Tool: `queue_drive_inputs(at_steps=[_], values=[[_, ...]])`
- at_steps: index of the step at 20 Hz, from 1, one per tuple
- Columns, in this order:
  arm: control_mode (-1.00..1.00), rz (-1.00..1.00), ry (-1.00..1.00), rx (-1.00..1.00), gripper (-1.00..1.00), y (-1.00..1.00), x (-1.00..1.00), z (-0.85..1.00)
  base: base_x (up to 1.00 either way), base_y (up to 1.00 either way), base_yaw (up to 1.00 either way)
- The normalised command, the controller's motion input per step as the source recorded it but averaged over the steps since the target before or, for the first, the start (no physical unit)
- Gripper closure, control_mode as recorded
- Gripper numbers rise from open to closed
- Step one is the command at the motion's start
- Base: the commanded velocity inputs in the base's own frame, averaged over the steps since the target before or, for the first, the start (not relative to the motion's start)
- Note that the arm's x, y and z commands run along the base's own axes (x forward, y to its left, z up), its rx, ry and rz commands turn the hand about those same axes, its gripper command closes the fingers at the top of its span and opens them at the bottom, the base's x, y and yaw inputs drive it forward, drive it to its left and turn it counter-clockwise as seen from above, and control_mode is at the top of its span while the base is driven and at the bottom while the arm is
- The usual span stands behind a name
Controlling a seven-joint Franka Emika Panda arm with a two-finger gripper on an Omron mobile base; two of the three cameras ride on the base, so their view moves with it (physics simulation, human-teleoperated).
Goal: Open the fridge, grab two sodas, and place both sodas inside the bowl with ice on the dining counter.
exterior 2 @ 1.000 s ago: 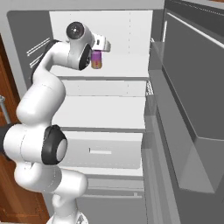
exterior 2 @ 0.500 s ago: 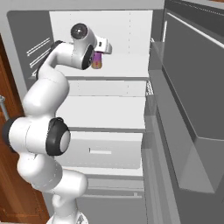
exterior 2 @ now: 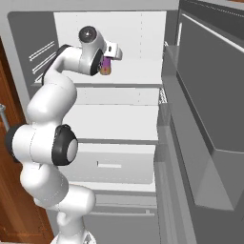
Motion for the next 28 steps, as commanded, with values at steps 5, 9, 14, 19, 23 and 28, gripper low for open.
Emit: queue_drive_inputs(at_steps=[5, 9, 14, 19, 23, 28], values=[[-1.00, 0.00, 0.00, 0.00, -1.00, 0.00, 0.04, -0.07, 0.00, 0.00, 0.00], [-1.00, 0.00, 0.00, 0.00, -1.00, 0.00, 0.18, -0.05, 0.00, 0.00, 0.00], [-1.00, 0.00, 0.02, 0.00, -1.00, 0.00, 0.22, -0.11, 0.00, 0.00, 0.00], [-1.00, 0.00, 0.04, 0.00, 1.00, 0.00, 0.10, -0.38, 0.00, 0.00, 0.00], [-1.00, 0.00, 0.02, 0.00, 1.00, 0.00, 0.04, -0.22, 0.00, 0.00, 0.00], [-1.00, 0.00, 0.04, 0.00, 1.00, 0.00, 0.01, -0.06, 0.00, 0.00, 0.00]])
